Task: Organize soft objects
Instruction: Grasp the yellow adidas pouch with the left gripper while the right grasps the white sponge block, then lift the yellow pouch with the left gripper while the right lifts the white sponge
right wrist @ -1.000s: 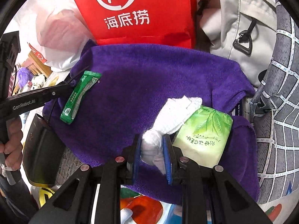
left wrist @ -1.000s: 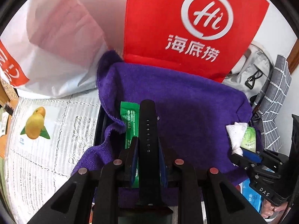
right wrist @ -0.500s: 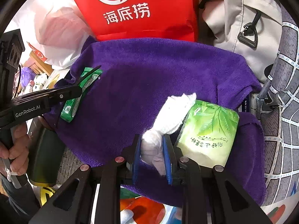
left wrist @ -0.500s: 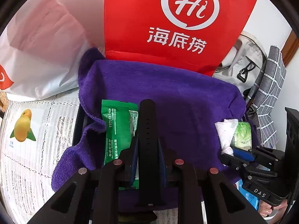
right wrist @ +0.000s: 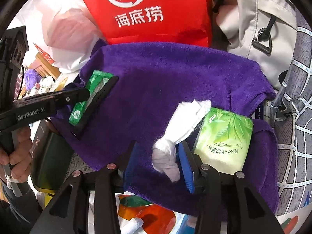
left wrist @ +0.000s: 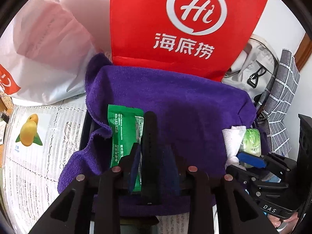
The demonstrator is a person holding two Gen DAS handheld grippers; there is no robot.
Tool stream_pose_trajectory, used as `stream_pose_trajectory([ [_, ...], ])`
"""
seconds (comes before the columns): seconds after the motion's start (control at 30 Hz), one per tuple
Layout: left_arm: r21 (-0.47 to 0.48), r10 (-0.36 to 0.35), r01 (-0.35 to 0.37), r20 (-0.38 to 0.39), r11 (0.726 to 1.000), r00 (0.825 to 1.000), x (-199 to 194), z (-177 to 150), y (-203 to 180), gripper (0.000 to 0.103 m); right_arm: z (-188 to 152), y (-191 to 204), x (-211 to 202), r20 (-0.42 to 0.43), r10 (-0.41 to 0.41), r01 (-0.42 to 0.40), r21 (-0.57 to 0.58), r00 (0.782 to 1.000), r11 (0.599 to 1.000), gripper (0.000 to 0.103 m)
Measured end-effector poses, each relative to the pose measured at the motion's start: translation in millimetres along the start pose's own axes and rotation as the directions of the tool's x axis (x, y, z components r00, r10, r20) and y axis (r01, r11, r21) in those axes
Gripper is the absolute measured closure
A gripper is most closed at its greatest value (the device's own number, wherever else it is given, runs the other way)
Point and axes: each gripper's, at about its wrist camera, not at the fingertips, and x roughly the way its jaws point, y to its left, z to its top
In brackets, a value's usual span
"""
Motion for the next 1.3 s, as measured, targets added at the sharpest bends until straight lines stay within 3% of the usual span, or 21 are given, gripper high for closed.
stream_pose_trajectory([
  [0.2, 0.030, -0.006, 0.005, 0.021, 1.000, 1.000, -18, -1, -12, 0.075, 0, 9, -33, 0.082, -0.065, 0.065, 0.003, 0.994, 0.998, 0.059],
  [0.37, 0.062, 0.010, -0.013, 0.046, 0.998, 0.999, -37, -6, -27, 0.075, -20, 27, -87, 0.175, -0.065, 0.064, 0.009, 0.982, 0.998, 0.056],
  [0.43, 0.069, -0.001, -0.003, 0.052, 0.998, 0.999, -45, -9, -33, 0.075, -36, 31, -104, 0.189, -0.054, 0.053, 0.011, 0.981, 0.999, 0.049],
  [0.53, 0.097, -0.004, -0.003, 0.071, 0.995, 0.997, -59, -19, -48, 0.074, -77, 38, -134, 0.232, -0.036, 0.029, 0.033, 0.972, 0.999, 0.028],
  [0.57, 0.104, -0.008, 0.000, 0.079, 0.995, 0.997, -63, -24, -51, 0.070, -90, 40, -143, 0.249, -0.037, 0.028, 0.039, 0.968, 0.999, 0.023],
  [0.63, 0.117, -0.038, 0.027, 0.092, 0.993, 0.995, -73, -39, -57, 0.046, -115, 43, -154, 0.273, -0.057, 0.042, 0.058, 0.960, 0.997, 0.014],
  [0.67, 0.125, -0.060, 0.048, 0.097, 0.991, 0.993, -79, -49, -58, 0.046, -133, 46, -160, 0.278, -0.075, 0.057, 0.072, 0.958, 0.996, 0.013],
  [0.8, 0.134, -0.090, 0.079, 0.085, 0.988, 0.992, -94, -78, -58, 0.045, -178, 48, -165, 0.279, -0.103, 0.070, 0.125, 0.955, 0.990, 0.012],
  [0.97, 0.111, -0.100, 0.090, 0.085, 0.990, 0.991, -113, -114, -44, 0.043, -228, 52, -158, 0.268, -0.063, 0.015, 0.177, 0.961, 0.984, 0.012],
  [1.2, 0.099, -0.093, 0.085, 0.076, 0.991, 0.993, -128, -161, -24, 0.043, -257, 72, -137, 0.251, -0.095, 0.064, 0.129, 0.963, 0.990, 0.011],
  [1.3, 0.101, -0.085, 0.078, 0.066, 0.992, 0.994, -128, -174, -20, 0.043, -261, 74, -124, 0.245, -0.145, 0.116, 0.129, 0.958, 0.985, 0.011],
])
